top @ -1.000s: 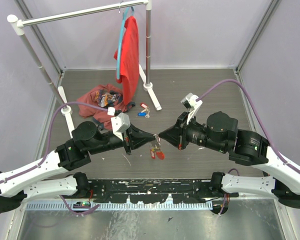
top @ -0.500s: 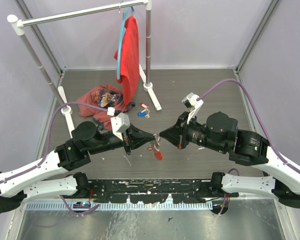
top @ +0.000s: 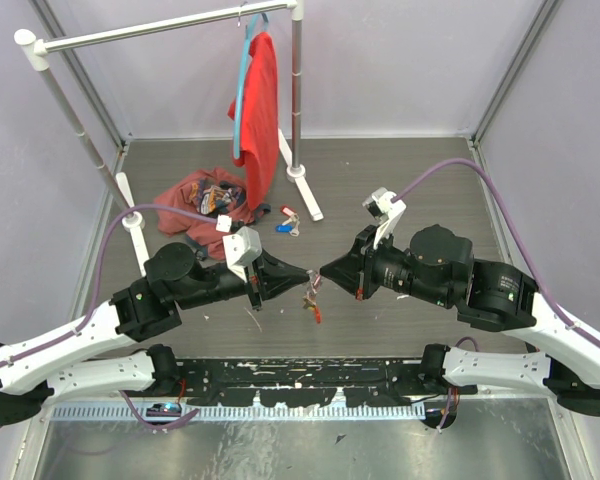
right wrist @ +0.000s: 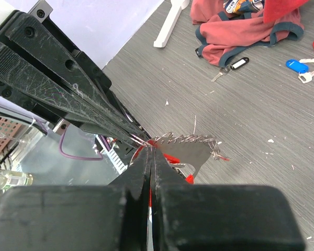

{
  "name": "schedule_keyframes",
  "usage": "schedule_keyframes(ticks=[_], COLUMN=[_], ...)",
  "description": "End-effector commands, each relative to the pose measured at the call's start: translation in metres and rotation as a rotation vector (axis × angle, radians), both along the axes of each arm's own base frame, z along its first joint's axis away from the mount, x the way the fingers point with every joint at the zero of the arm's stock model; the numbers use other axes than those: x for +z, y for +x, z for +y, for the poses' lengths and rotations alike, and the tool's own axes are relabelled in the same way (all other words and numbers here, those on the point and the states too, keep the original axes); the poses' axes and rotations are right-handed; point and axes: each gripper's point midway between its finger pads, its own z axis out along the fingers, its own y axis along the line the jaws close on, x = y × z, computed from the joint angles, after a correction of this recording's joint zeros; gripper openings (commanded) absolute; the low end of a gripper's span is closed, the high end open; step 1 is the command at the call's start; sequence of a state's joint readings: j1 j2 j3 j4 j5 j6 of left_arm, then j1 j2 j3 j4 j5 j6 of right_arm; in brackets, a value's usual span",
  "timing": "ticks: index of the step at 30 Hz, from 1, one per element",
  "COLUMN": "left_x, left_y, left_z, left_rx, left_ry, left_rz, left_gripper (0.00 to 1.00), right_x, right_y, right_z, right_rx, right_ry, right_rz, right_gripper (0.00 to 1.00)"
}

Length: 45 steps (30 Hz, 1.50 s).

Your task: Put the keys on the keyring

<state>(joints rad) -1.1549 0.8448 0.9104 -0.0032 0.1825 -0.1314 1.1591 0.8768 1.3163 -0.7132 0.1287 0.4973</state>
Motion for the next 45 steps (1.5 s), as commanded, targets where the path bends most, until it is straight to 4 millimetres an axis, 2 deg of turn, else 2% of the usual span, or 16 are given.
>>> schedule_keyframes(ticks=[1, 22, 26, 35, 41, 45], left_x=[0.025, 0.026, 0.026, 0.028, 0.032, 0.034], left_y=[-0.001, -0.002, -0.003, -0.01, -0.015, -0.019], left_z=[0.003, 0.003, 0.004, 0.006, 0.008, 0.006], left_rx=[0.002, 0.001, -0.002, -0.035, -0.058, -0.084], left_ry=[-0.071, -0.071, -0.071, -0.079, -0.088, -0.089], left_rz=[-0.042, -0.043, -0.044, -0.049, -0.055, -0.054], left_gripper=[0.0, 0.0, 0.0, 0.0, 0.0, 0.0], right_x=[0.005, -0.013, -0.013, 0.015, 0.028, 0.042], right_y=[-0.001, -0.006, -0.006, 0.002, 0.003, -0.007], right_z=[-0.004, -0.002, -0.001, -0.01, -0.012, -0.007], right_rx=[-0.012, 0.013, 0.018, 0.004, 0.033, 0.122], right_ry=[0.022, -0.03, -0.033, -0.001, -0.007, 0.031], right_rz=[0.002, 0.042, 0.038, -0.087, -0.183, -0.276], right_gripper=[0.01, 0.01, 0.05, 0.28, 0.34, 0.39])
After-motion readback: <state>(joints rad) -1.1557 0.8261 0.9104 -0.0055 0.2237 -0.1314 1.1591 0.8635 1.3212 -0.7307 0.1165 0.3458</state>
